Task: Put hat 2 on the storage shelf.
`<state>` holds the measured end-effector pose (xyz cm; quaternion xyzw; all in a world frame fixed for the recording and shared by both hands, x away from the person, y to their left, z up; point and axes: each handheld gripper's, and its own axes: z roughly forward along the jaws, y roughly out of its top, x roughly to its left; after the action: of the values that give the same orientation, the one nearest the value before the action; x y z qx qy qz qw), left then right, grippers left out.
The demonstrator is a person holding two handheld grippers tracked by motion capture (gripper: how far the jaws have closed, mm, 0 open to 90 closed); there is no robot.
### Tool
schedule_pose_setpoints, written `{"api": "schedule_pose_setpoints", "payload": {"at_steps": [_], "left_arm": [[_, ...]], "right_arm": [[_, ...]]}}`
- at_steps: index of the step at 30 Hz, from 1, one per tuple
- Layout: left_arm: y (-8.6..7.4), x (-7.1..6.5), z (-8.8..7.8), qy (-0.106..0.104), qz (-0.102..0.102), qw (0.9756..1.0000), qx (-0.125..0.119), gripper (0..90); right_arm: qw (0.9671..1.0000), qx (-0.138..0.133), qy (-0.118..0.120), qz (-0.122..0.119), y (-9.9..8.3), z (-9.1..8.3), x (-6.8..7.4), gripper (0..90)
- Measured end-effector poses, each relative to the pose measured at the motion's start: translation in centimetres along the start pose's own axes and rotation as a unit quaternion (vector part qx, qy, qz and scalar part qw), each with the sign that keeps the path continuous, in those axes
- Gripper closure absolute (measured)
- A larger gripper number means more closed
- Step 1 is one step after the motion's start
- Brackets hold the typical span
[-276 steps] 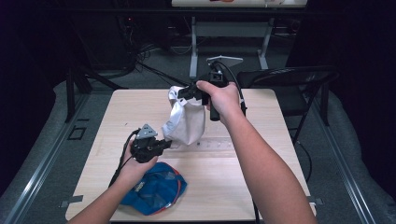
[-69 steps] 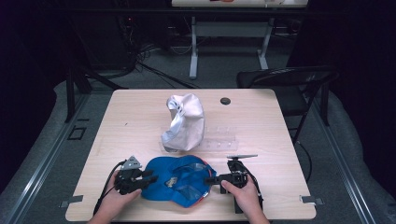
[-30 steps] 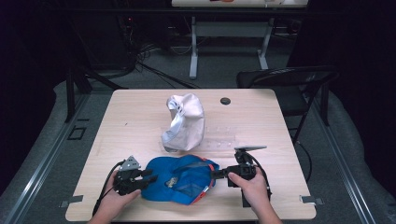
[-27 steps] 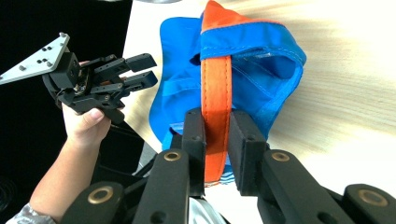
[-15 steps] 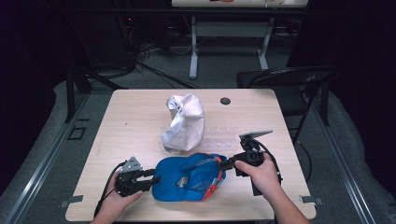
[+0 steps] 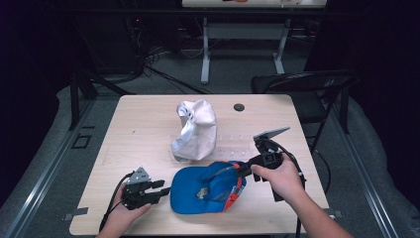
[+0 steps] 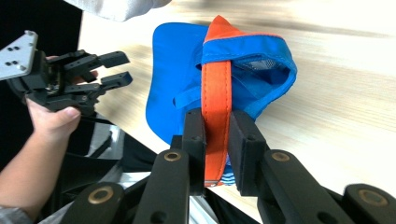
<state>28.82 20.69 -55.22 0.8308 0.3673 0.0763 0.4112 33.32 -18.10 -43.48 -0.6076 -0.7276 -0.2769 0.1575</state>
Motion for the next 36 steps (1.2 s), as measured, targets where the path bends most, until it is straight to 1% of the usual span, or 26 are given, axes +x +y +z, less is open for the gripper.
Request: {"api": "schedule_pose_setpoints", "payload": {"at_steps": [1, 3, 5, 6, 8, 10, 12, 13, 14, 15, 16, 18, 19, 20, 21, 24, 26, 27, 28, 29, 30, 31, 33, 34, 36], "left_arm": [[0.0, 0.0, 0.0, 0.0, 0.0, 1.0, 0.0, 59.0], [0.0, 0.0, 0.1, 0.0, 0.0, 1.0, 0.0, 59.0], [-0.1, 0.0, 0.1, 0.0, 0.001, 1.0, 0.0, 59.0], [0.0, 0.0, 0.1, 0.0, 0.002, 1.0, 0.0, 59.0], [-0.1, -0.1, 0.2, 0.002, 0.002, 1.0, 0.001, 59.0], [-0.1, -0.2, 0.2, -0.001, 0.001, 1.0, 0.001, 59.0], [-0.1, -0.2, 0.2, -0.003, 0.001, 1.0, 0.002, 59.0], [0.0, -0.2, 0.2, -0.003, 0.003, 1.0, 0.003, 59.0], [0.0, -0.3, 0.2, -0.004, 0.001, 1.0, 0.003, 59.0], [0.0, -0.4, 0.2, 0.001, 0.002, 1.0, 0.0, 59.1], [0.0, -0.5, 0.2, -0.004, 0.0, 1.0, 0.0, 59.0], [0.1, -0.7, 0.2, -0.006, 0.008, 0.9999, -0.002, 59.0], [0.1, -0.9, 0.2, -0.008, 0.007, 0.9999, -0.002, 59.0], [0.2, -1.0, 0.3, -0.007, 0.011, 0.9999, -0.002, 58.9], [0.2, -1.1, 0.3, -0.011, 0.01, 0.9999, -0.002, 58.9], [0.2, -1.3, 0.5, -0.014, 0.013, 0.9998, 0.0, 58.9], [0.2, -1.4, 0.5, -0.015, 0.015, 0.9998, 0.001, 58.9], [0.2, -1.4, 0.6, -0.015, 0.015, 0.9998, 0.0, 58.9], [0.2, -1.4, 0.6, -0.015, 0.014, 0.9998, 0.001, 58.9], [0.2, -1.5, 0.6, -0.016, 0.015, 0.9998, 0.001, 58.9], [0.2, -1.5, 0.6, -0.016, 0.014, 0.9998, 0.0, 58.9], [0.2, -1.5, 0.6, -0.017, 0.014, 0.9998, 0.0, 58.9], [0.3, -1.6, 0.6, -0.018, 0.014, 0.9997, -0.002, 58.9], [0.3, -1.6, 0.6, -0.016, 0.015, 0.9998, -0.001, 58.9], [0.4, -1.7, 0.6, -0.018, 0.013, 0.9997, -0.006, 58.7]], "right_arm": [[1.0, -0.005, -0.006, 0.0, 0.0, -0.1, 0.2, 77.9], [0.9998, 0.001, -0.022, -0.001, 0.2, -0.5, 0.4, 78.0], [0.9995, 0.007, -0.03, -0.005, 0.4, -0.9, 0.5, 77.9], [0.9995, 0.004, -0.032, -0.003, 0.4, -1.0, 0.7, 78.0], [0.9995, 0.0, -0.031, 0.004, 0.5, -1.3, 0.9, 78.0], [0.9996, 0.007, -0.029, -0.001, 0.8, -1.8, 1.0, 78.0], [0.9996, 0.0, -0.027, 0.006, 1.0, -2.1, 1.4, 78.0], [0.9997, 0.001, -0.026, 0.003, 1.2, -2.4, 1.5, 78.0], [0.9997, -0.001, -0.025, 0.008, 1.3, -2.7, 1.8, 77.9], [0.9998, 0.0, -0.02, 0.006, 1.4, -2.9, 1.9, 78.0], [0.9998, -0.003, -0.018, 0.009, 1.5, -3.2, 2.1, 78.0], [0.9999, -0.004, -0.013, 0.004, 1.8, -3.9, 2.4, 78.0], [0.9999, -0.009, -0.012, 0.005, 1.9, -4.1, 2.6, 78.0], [0.9999, -0.006, -0.008, 0.003, 2.0, -4.5, 2.8, 78.0], [0.9999, -0.009, -0.006, 0.006, 2.1, -4.7, 3.0, 78.0], [0.9999, -0.013, 0.008, 0.002, 2.3, -5.5, 3.2, 78.0], [0.9993, -0.021, 0.029, 0.007, 2.5, -6.1, 3.4, 78.0], [0.9991, -0.019, 0.037, 0.002, 2.6, -6.4, 3.3, 78.0], [0.998, -0.027, 0.056, 0.011, 2.6, -6.7, 3.2, 78.1], [0.998, -0.027, 0.056, 0.011, 2.6, -6.7, 3.2, 78.1], [0.9973, -0.031, 0.066, 0.014, 2.7, -6.8, 3.2, 78.1], [0.9967, -0.029, 0.074, 0.016, 2.7, -6.9, 3.0, 78.1], [0.9949, -0.035, 0.091, 0.028, 2.8, -7.1, 2.8, 78.1], [0.994, -0.033, 0.099, 0.031, 2.8, -7.2, 2.7, 78.1], [0.9919, -0.04, 0.116, 0.034, 2.9, -7.4, 2.4, 78.2]]}}
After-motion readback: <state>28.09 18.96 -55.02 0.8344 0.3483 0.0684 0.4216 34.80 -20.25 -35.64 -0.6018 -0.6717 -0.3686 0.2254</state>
